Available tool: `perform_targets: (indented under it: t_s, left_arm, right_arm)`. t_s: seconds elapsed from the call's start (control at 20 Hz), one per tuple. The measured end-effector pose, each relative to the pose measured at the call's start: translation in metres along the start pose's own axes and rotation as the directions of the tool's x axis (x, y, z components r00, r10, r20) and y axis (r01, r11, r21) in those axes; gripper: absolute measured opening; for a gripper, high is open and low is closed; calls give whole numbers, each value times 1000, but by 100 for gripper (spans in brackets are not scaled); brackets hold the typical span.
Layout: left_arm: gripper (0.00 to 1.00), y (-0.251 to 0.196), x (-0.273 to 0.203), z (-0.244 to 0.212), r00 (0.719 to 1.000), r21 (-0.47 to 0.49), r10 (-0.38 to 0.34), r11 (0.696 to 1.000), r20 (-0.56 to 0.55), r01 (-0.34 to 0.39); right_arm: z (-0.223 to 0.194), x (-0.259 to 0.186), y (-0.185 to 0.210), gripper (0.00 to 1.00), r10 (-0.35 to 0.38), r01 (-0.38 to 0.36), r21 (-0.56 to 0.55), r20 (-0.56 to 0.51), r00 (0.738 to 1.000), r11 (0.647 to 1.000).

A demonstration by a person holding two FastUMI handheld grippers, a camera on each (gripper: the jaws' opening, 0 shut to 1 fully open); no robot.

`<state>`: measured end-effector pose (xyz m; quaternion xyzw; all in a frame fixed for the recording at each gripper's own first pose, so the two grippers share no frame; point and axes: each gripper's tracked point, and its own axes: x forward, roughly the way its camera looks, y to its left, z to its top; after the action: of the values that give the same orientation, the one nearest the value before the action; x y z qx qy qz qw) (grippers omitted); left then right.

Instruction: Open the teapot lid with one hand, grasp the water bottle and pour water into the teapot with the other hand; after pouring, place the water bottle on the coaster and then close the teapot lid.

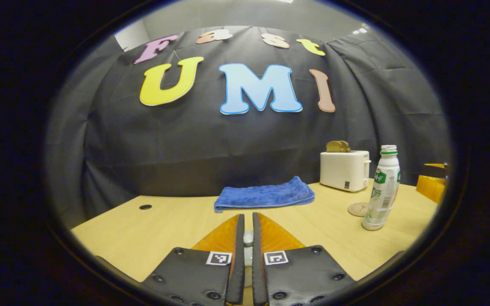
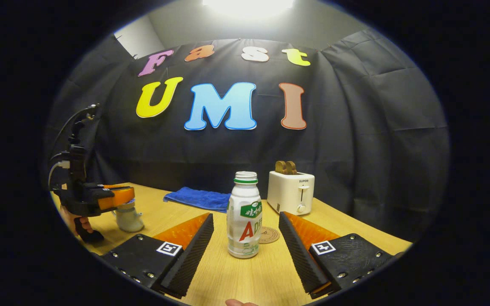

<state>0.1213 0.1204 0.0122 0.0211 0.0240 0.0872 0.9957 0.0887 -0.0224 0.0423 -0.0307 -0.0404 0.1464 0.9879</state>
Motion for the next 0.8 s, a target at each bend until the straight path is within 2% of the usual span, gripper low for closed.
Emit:
perform_targets:
  t_s: [0.05,0.1,0.15,0.2,0.35,0.4,0.45,0.5,0.8]
  left_arm:
    - [14,3,-1,1,1000,-6,0,1000,6,0]
    - [18,5,-3,2,1000,-15,0,1000,11,0]
    - [18,7,-4,2,1000,-26,0,1000,14,1]
    - [14,8,-5,3,1000,-36,-1,999,16,2]
    - [14,11,-6,4,1000,-49,0,999,20,1]
    - [18,11,-6,3,1000,-50,-1,999,19,2]
    - [14,11,-7,3,1000,-53,-3,999,18,4]
    - [14,11,-7,3,1000,-55,-5,998,17,6]
    - [14,14,-9,7,1000,-51,-1,999,31,2]
  right_arm:
    - [-4,10,-3,95,-2,2,-14,-13,1000,1000]
    - [-9,20,-6,95,-6,5,-22,-42,999,1000]
    - [-14,28,-9,95,-4,3,-25,-64,998,1000]
    - [-18,35,-7,95,7,-8,-20,-83,997,1000]
    - [-28,53,-3,95,27,-26,7,-120,992,1000]
    - [-32,59,-6,95,20,-21,-6,-129,991,1000]
    - [-35,64,-5,95,23,-25,-11,-140,990,1000]
    - [-38,68,-3,95,27,-30,-14,-154,988,999]
    - [-44,93,2,95,47,-51,-19,-170,984,999]
